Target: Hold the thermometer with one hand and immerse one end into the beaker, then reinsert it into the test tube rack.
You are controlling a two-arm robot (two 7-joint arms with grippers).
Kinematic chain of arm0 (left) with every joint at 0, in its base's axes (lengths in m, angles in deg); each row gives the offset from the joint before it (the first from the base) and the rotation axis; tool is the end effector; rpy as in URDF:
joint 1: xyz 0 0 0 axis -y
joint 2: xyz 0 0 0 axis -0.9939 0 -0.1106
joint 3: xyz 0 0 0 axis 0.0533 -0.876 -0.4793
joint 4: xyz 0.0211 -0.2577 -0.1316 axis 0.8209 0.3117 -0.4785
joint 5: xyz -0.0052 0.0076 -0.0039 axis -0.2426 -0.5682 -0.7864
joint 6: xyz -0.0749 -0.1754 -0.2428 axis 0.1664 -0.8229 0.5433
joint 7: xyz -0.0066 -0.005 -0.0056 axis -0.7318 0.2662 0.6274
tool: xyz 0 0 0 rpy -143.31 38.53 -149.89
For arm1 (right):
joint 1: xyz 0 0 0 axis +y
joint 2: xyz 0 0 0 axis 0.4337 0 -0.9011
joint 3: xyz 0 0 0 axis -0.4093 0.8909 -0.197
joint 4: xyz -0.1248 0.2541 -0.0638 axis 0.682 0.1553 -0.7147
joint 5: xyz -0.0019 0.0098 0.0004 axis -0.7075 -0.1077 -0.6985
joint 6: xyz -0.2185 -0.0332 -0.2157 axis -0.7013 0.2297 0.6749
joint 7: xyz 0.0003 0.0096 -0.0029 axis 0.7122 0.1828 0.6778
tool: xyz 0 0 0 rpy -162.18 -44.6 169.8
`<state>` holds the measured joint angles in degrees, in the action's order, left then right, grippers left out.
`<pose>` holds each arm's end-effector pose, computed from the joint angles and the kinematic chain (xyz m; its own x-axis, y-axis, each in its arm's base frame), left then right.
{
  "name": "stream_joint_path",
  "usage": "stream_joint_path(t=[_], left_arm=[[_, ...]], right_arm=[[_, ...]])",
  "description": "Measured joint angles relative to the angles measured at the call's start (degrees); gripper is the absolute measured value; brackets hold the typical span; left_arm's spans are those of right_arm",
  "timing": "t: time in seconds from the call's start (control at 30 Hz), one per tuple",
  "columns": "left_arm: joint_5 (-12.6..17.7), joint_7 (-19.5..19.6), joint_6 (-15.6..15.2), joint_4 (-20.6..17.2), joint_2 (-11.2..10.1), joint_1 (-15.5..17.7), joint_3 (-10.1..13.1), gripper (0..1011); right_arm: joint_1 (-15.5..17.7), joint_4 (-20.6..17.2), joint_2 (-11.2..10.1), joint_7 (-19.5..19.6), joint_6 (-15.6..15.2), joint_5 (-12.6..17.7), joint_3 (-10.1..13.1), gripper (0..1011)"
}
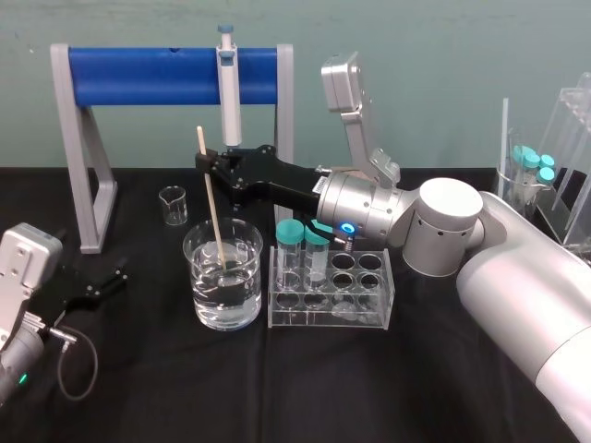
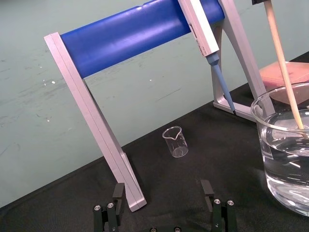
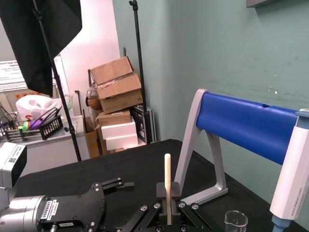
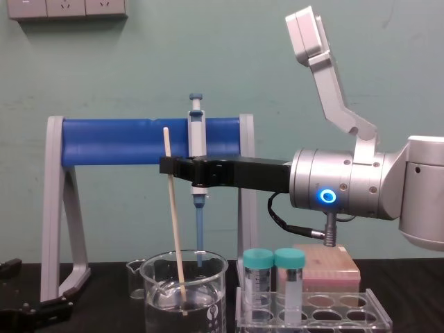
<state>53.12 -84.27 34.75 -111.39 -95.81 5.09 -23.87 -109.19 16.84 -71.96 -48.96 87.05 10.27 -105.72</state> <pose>0.3581 0.0827 -0.3022 0.2919 0.8805 0.3736 -0.9554 0.2870 0.0702 0.5063 0.0747 -0.2071 0.9041 -0.4270 -0.0157 0.4273 0.9029 0.0472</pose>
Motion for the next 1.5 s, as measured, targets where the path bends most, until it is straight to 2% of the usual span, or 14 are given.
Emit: stream_joint_path(t=[1.5], left_arm=[[0.0, 0.0, 0.0, 0.0, 0.0, 0.0, 0.0, 1004]], right_arm=[[0.0, 0.0, 0.0, 0.0, 0.0, 0.1, 0.0, 45]])
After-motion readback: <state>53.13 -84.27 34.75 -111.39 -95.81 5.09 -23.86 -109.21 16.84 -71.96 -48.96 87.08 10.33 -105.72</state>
